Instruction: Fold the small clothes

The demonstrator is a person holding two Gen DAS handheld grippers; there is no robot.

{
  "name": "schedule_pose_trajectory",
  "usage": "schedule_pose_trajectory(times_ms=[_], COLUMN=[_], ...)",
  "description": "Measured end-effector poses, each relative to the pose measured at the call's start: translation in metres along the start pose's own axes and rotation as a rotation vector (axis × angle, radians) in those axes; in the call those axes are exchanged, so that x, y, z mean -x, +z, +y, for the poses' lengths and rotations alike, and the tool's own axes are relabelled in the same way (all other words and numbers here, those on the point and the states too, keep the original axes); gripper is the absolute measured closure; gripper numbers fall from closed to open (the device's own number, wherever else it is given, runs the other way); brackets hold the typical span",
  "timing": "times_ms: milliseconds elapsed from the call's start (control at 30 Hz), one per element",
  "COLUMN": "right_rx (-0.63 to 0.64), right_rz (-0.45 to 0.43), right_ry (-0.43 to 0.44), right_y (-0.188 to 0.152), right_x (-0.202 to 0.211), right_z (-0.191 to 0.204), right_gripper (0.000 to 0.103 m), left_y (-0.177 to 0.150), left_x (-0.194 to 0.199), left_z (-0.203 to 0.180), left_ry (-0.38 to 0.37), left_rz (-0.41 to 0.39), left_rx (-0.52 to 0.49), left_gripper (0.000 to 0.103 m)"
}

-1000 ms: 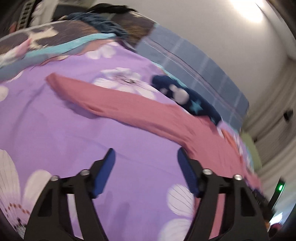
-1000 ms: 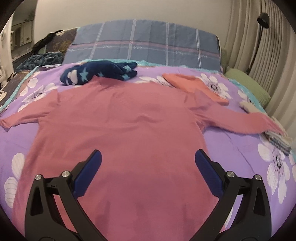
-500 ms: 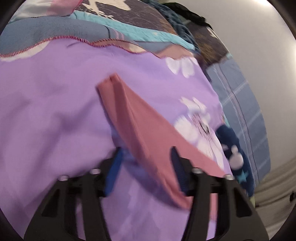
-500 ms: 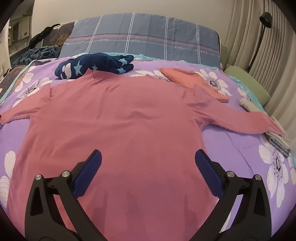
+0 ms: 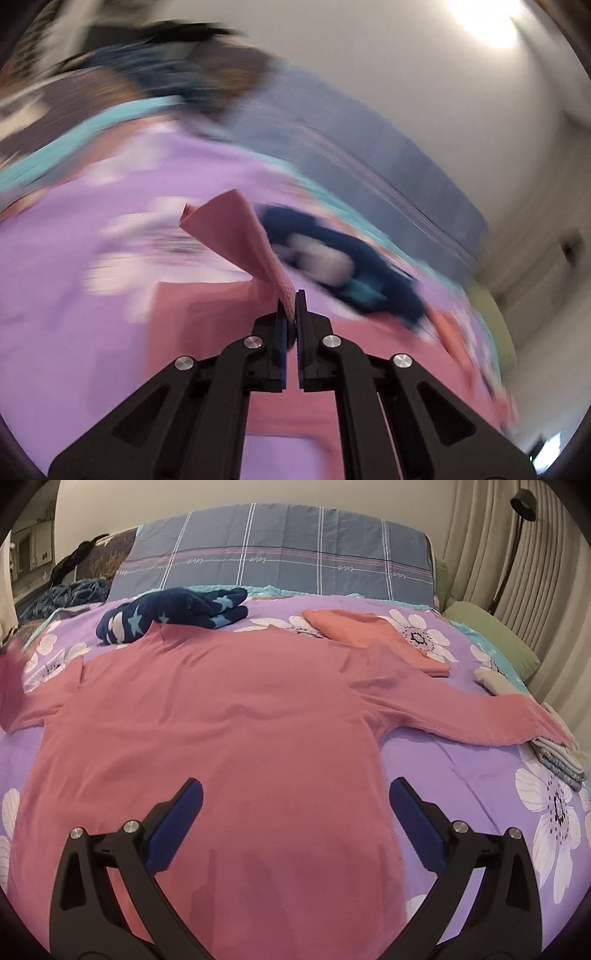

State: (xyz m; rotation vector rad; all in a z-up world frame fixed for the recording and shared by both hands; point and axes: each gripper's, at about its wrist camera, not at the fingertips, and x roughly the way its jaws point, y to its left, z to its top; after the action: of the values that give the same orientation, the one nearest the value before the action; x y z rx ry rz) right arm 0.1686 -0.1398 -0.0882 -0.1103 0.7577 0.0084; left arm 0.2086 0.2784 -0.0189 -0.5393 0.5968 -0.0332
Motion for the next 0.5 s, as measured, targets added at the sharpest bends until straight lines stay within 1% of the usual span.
schedule_pose_trajectory(times_ms=[33,67,100,167,200,267,300,400,500], right_rx=[-0.007,-0.019,-0.031,-0.056,-0.069,-0.084,-0.09,-0.106,-0.113], right_rz=[-0.004,-0.008,-0.007,0.0,0.004,0.01,0.013,0.02,0.024], right_ry=[-0.003,-0.009,-0.014,-0.022,-0.03,-0.043,-0.048,-0.041,0.006], right_y=[-0.001,-0.002,-0.004,-0.008,-0.01,-0.013,-0.015,-0.016,-0.012], right_x=[0.001,0.003,0.003,0.003,0.002,0.001,0.001,-0.001,-0.003], right_z=[-0.003,-0.01,-0.016,-0.03,-0.037,-0.049,-0.055,-0.068,-0.074], right_gripper=[0.002,0.002,0.002,0.002,0.002,0.002,0.002,0.002,0.002], left_y=[-0.007,-0.013,-0.026,-0.051,-0.068,-0.098,-0.118,-0.156,-0.17], left_x=[-0.01,-0.016,-0.029,-0.049,-0.063,-0.084,-0.096,-0.119,-0.13], left_z=[-0.033,-0.053,-0.089,-0.134,-0.157,-0.187,-0.199,-0.209,-0.198], left_ry=[-0.046,-0.074,-0.126,-0.19,-0.215,-0.218,-0.217,-0.186,-0.153], left_rz=[0.025,0.042,0.078,0.139,0.172,0.217,0.255,0.348,0.38], left_rx=[-0.062,-0.098,-0.163,-0.245,-0.297,-0.39,-0.43,-0.472,-0.49], left_gripper=[0.1,0.1,0.1,0.1,0.1,0.1,0.1,0.1,0.1])
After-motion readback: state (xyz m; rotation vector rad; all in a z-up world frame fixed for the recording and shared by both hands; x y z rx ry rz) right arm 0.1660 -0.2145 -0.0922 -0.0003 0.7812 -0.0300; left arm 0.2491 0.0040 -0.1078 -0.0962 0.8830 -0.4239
